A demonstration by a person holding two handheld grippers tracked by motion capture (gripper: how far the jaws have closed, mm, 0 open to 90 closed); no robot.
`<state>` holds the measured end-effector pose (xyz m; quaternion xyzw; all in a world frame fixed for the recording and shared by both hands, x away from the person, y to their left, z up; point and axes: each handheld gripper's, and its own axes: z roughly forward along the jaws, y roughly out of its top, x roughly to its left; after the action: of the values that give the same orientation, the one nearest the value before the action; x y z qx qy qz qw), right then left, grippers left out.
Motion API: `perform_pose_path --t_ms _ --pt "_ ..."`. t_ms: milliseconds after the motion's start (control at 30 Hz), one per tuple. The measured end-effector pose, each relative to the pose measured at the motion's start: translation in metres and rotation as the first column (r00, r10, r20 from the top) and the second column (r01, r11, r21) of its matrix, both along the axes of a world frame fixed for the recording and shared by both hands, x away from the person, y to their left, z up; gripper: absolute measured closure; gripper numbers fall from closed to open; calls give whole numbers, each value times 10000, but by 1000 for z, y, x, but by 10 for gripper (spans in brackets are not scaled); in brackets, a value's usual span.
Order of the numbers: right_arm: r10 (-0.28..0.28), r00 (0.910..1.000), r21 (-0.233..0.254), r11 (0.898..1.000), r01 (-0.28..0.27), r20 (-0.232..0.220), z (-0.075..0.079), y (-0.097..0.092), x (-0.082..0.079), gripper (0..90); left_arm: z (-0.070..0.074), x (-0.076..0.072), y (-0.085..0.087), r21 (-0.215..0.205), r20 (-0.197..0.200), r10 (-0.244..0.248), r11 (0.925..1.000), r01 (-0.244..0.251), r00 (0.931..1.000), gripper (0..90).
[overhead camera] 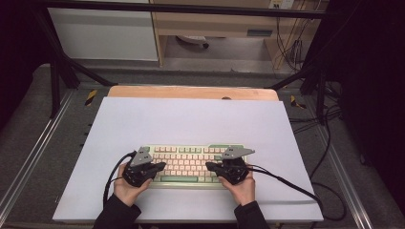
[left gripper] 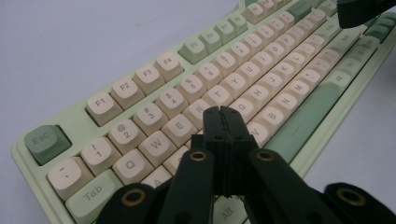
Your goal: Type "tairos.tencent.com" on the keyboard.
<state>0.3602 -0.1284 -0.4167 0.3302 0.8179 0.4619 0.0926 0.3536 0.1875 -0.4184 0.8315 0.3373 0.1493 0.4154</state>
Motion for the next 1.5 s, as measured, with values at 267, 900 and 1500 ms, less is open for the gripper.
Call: perform_pose_path --t_ms 267,900,1500 --pt "33 10000 2 10000 -33 15 -1 0 0 900 -2 10 0 7 -90 271 9996 -271 9996 900" --pt "26 10000 18 10000 -26 40 1 0 0 900 -9 27 -6 238 -262 668 9975 -661 9974 900" --pt "35 10000 25 10000 -35 43 1 0 0 900 -8 24 -6 265 -145 518 9983 -514 9986 900"
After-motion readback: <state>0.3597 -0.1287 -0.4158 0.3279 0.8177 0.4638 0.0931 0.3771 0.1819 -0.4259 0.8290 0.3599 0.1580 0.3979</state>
